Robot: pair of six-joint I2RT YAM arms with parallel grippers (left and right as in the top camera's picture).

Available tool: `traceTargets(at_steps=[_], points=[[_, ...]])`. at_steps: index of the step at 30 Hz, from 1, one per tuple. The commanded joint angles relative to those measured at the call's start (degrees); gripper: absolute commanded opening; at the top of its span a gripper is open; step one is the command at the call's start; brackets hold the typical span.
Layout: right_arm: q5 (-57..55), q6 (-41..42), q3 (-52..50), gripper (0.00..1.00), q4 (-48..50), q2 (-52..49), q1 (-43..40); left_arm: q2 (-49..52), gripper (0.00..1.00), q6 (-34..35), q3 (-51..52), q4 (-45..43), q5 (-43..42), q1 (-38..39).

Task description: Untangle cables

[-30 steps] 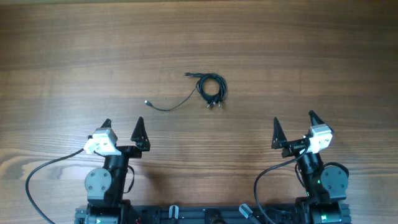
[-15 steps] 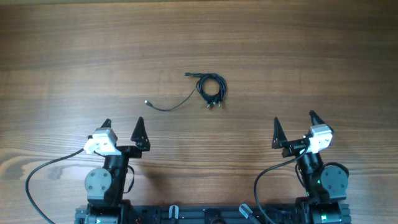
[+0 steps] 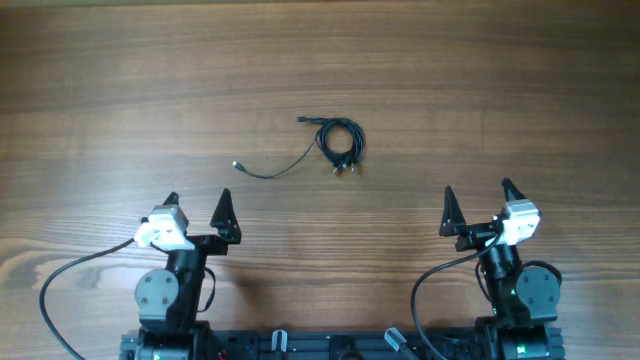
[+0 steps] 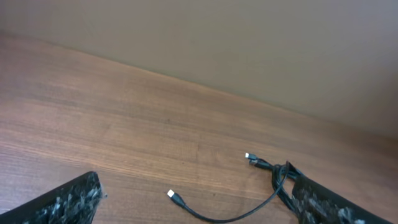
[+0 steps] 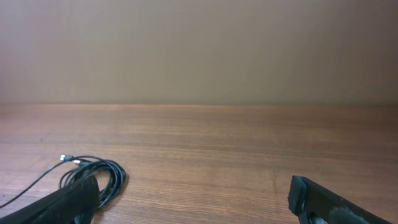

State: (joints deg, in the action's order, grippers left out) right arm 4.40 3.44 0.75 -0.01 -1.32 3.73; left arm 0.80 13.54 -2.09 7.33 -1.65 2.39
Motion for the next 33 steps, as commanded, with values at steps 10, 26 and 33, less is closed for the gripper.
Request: traceTargets(at_steps=[10, 26, 33], points=[[3.63, 4.24, 8.92, 1.00, -2.84, -20.26, 0.28, 7.96, 1.00, 6.64, -12.46, 13.97, -1.33, -0.28], [8.28, 4.24, 48.30, 1.00, -38.95, -62.84, 0.28, 62.95, 1.00, 6.69, -48.94, 32.37, -13.79, -0.28], [12.31, 8.44, 48.30, 1.00, -36.76, -62.86, 0.28, 75.97, 1.00, 0.63, -48.94, 4.11, -13.29, 11.43]])
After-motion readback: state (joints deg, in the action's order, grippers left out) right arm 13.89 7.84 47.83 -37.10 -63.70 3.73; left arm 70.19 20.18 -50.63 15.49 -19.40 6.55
